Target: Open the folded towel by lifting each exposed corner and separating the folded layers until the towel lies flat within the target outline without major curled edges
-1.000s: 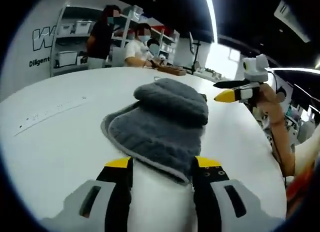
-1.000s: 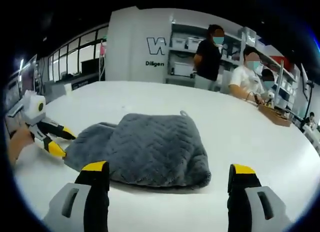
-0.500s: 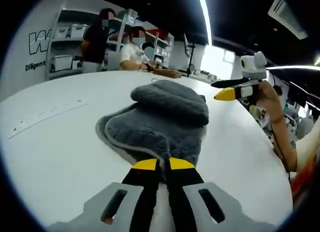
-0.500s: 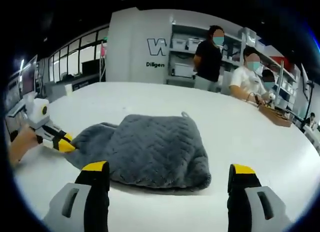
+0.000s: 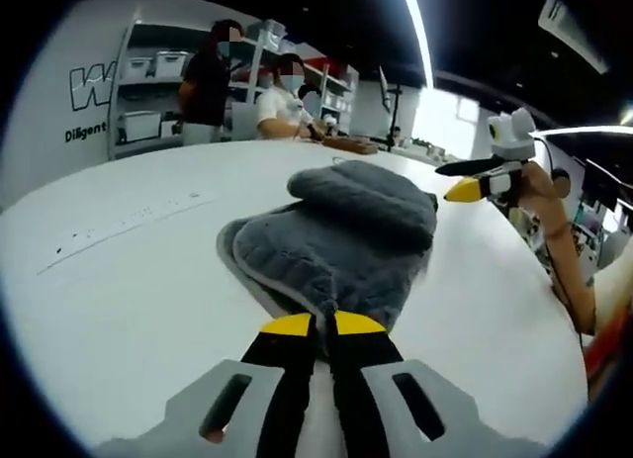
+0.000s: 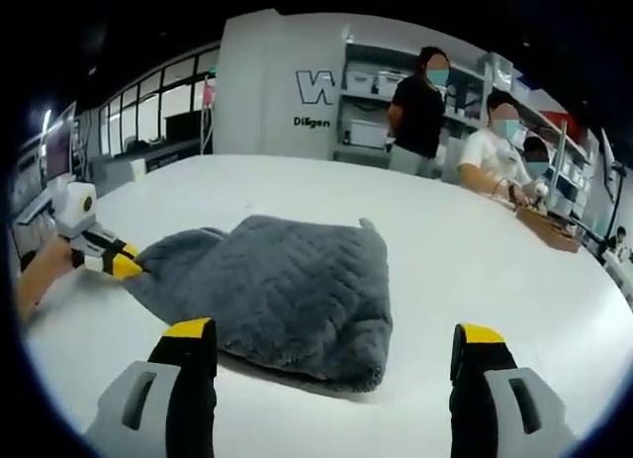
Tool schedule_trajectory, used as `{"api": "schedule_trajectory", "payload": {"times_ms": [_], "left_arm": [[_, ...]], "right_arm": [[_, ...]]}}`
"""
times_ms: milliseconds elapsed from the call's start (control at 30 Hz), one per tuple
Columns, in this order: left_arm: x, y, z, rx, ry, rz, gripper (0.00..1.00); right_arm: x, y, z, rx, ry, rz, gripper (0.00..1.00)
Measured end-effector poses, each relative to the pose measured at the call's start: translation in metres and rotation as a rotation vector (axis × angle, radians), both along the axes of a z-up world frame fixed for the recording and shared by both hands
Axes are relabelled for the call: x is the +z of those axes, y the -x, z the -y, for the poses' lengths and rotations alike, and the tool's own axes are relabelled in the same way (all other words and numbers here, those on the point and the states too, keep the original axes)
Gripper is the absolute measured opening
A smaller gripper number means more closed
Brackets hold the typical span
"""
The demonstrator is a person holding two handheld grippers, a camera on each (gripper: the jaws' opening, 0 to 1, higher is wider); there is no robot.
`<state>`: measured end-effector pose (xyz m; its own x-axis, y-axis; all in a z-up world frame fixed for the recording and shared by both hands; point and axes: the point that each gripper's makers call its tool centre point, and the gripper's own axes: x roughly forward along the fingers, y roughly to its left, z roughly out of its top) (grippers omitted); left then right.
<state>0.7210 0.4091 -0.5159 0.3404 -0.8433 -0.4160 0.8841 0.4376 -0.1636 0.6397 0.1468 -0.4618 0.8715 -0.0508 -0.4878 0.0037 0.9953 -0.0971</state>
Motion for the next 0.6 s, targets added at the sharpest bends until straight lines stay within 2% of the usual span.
{"api": "schedule_trajectory", "payload": {"times_ms": [233,433,600], "left_arm": [[-0.001,-0.003,-0.022,0.033,-0.010,0.003,0.04],[-0.002,-0.005,-0.042,0.065,0.009,-0.009,0.04],[-0.002,-0.002,-0.065,0.088,0.018,-0.009,0.04]], "right_arm": [[-0.006,-0.002,-0.005,0.014,0.011,-0.021,0.99],[-0.009,-0.003,-0.008,0.025,0.012,-0.034,0.99],[-0.009,-0.003,-0.015,0.044,0.010,-0.034,0.99]]}}
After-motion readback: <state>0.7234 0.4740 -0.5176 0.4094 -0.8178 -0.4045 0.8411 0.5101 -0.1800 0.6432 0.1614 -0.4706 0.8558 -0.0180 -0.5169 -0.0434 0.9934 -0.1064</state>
